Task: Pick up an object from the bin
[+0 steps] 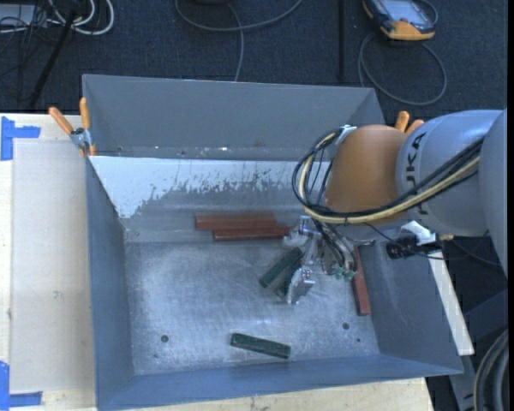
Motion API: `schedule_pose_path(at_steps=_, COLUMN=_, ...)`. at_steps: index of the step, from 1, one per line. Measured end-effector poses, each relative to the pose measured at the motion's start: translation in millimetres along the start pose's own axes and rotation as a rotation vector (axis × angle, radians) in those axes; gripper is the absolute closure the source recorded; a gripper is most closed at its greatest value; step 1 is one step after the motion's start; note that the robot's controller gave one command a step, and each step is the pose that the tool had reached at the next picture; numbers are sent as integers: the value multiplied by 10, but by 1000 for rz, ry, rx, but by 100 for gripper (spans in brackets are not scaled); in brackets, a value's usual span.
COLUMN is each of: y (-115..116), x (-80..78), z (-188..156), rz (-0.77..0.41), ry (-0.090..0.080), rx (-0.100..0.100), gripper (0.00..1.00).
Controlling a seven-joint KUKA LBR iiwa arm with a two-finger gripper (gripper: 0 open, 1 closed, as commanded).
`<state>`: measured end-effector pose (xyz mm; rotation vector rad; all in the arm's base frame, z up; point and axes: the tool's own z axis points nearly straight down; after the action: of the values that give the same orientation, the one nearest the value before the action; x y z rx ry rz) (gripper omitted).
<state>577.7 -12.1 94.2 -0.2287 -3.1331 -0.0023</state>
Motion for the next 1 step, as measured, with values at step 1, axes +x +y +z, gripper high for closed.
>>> schedule_pose_path(at_steps=1, y=29, x=19, z=-277, rz=-1, ry=-3, rx=1, gripper=0)
